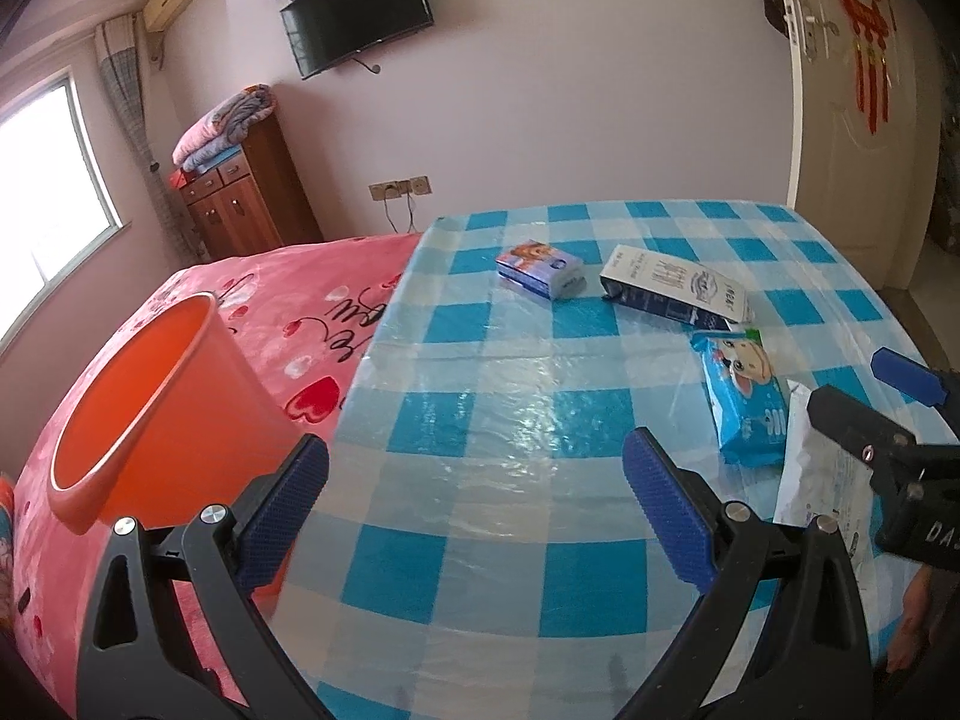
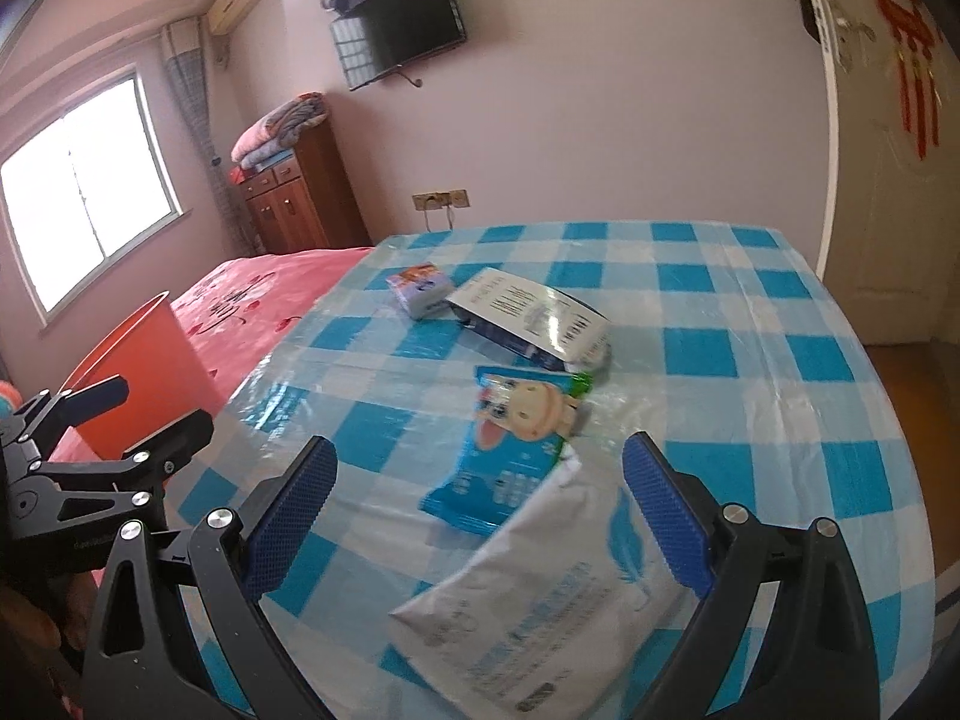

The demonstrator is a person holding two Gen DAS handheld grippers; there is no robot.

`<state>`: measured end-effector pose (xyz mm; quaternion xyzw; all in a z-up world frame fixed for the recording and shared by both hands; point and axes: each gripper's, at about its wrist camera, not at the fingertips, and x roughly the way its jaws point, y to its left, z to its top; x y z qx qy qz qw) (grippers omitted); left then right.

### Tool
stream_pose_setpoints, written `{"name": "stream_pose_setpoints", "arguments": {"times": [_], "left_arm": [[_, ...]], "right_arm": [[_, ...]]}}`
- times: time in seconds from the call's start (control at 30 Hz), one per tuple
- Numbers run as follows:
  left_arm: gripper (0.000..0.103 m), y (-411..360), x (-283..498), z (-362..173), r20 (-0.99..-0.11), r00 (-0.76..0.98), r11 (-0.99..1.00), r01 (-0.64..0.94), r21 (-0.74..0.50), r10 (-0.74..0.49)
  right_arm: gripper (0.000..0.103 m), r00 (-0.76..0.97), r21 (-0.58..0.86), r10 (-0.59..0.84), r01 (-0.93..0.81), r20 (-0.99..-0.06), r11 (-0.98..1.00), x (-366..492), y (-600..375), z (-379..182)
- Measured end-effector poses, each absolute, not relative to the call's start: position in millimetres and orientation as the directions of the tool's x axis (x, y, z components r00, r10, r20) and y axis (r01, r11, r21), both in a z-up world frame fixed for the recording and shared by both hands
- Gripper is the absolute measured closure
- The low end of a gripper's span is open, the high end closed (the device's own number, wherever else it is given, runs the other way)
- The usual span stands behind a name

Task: Collect trash
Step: 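Move both tools back over the table toward the remaining trash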

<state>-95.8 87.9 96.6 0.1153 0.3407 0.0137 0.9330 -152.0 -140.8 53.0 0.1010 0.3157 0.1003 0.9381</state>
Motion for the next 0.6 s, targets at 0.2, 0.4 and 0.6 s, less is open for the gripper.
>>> {"name": "stream_pose_setpoints", "arguments": {"times": [0.2, 0.4, 0.6], "left_arm": [[0.004, 70.8, -86.0, 86.7, -0.653, 0.752, 0.967, 0.092, 0.237, 0.088], [0.004, 52.3, -72.5, 82.3, -0.663, 0.747, 0.963, 0.133, 0.232, 0.056], [0.004, 38.7, -36.3, 79.9, -0.682, 0.731, 0.975, 0.146, 0.170, 0.010]], "right_arm": [[0.008, 0.769, 0.295, 0.231, -0.058, -0.596, 0.954, -141.8, -172.4, 37.6], [0.008, 0.773, 0.274, 0.170, 0.005, -0.611, 0.962, -134.1, -197.7, 27.7], [0.008, 0.765, 0.284, 0.159, 0.033, -0.624, 0.958, -127.2, -217.9, 18.3]]}}
